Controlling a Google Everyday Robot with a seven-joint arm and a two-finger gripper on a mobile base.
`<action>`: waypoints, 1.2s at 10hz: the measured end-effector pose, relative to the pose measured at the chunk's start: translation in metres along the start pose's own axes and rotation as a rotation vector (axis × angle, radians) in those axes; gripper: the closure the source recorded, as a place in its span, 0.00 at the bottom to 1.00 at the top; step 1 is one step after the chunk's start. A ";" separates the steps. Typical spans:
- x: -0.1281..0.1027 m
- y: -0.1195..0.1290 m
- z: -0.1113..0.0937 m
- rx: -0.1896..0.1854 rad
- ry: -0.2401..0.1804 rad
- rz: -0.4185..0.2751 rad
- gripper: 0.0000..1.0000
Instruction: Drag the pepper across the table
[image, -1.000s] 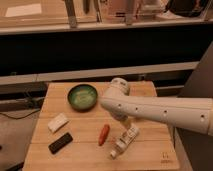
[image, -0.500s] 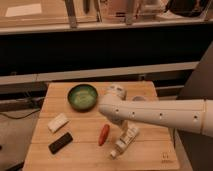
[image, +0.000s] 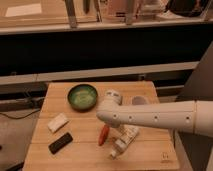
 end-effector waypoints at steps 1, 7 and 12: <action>-0.001 -0.001 0.003 0.006 -0.004 -0.014 0.20; -0.014 -0.015 0.018 0.044 -0.040 -0.082 0.20; -0.025 -0.023 0.025 0.049 -0.061 -0.121 0.20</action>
